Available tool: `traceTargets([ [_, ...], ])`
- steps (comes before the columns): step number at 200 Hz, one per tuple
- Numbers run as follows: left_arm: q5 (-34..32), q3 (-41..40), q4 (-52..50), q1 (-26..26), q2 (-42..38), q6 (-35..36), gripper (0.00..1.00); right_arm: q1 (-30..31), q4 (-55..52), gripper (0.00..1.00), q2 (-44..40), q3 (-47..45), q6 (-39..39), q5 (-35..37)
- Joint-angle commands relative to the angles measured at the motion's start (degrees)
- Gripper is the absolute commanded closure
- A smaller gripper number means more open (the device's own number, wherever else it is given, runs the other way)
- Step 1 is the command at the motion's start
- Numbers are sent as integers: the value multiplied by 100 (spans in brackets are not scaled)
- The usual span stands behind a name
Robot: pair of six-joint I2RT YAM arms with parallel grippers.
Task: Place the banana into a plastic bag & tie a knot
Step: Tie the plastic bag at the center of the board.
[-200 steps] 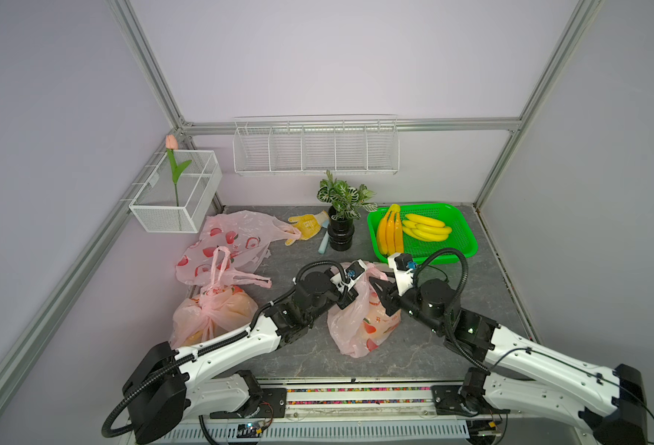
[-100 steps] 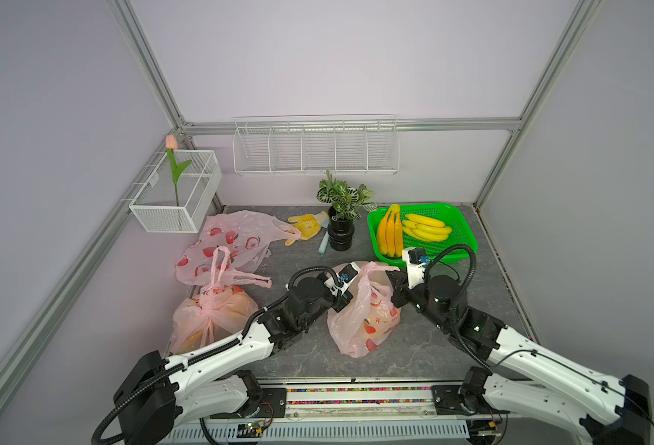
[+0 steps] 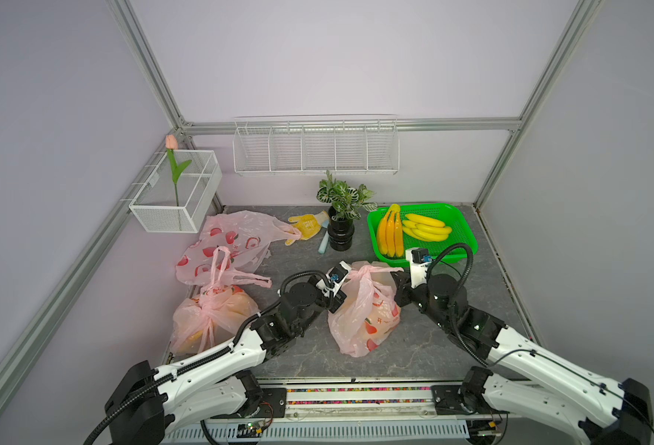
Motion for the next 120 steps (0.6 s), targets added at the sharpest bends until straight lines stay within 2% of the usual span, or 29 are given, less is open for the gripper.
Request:
traceTargets([
  [1, -465, -112, 28, 43, -188, -270, 100, -185, -212, 93, 76, -186, 153, 195],
  [54, -1070, -484, -187, 336, -595, -887, 100, -455, -425, 94, 305, -293, 426, 222],
  [88, -1560, -824, -433, 727, -800, -1761, 100, -529, -372, 93, 414, -465, 533, 260],
  [120, -1646, -966, -761, 979, -641, -2569, 100, -569, -325, 94, 373, -669, 597, 420],
])
